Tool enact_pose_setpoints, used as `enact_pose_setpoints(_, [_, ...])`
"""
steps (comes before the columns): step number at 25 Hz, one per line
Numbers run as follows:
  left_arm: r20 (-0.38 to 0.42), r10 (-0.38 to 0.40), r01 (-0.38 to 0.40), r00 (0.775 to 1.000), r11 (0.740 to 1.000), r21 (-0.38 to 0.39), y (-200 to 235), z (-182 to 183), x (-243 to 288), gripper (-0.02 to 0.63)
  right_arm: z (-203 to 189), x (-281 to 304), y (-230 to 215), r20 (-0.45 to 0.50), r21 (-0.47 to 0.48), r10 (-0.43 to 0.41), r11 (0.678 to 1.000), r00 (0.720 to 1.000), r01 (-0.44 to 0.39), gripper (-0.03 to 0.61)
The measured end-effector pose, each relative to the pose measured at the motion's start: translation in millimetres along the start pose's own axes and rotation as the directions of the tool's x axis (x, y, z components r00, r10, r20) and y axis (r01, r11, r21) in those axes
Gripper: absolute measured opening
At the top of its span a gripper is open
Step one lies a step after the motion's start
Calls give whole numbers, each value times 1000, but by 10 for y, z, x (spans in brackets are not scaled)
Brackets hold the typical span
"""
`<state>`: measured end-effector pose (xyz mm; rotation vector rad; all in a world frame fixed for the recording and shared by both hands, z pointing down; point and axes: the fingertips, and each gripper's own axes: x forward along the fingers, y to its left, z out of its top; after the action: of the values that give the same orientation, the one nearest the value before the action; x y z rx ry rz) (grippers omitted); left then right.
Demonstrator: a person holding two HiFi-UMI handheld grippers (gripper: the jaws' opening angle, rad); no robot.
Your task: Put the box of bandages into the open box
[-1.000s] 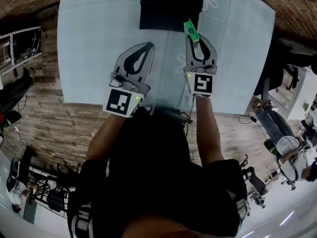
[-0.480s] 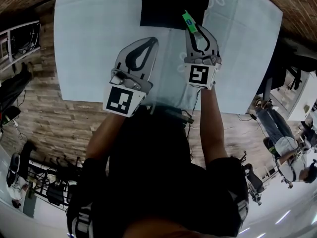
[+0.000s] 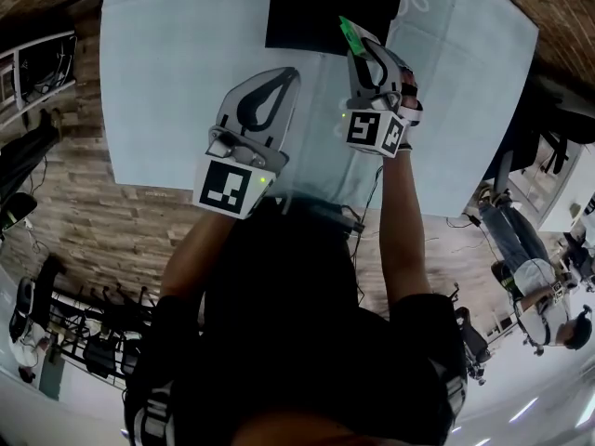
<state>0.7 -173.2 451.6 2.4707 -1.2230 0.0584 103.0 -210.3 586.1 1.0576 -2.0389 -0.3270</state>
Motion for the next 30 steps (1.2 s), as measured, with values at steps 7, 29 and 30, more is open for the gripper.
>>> enact_pose_setpoints(7, [-6, -2, 2, 1000, 1000, -2, 27, -51, 28, 38, -112, 204, 121, -52, -72, 46, 996, 998, -49, 103])
enact_pose_setpoints(29, [-16, 4, -4, 1000, 1000, -7, 101, -87, -4, 38, -217, 563, 206, -93, -216, 68, 973, 993, -87, 101])
enact_pose_setpoints(30, [-15, 5, -5, 1000, 1000, -7, 104, -87, -7, 39, -222, 572, 202, -96, -221, 67, 971, 993, -87, 101])
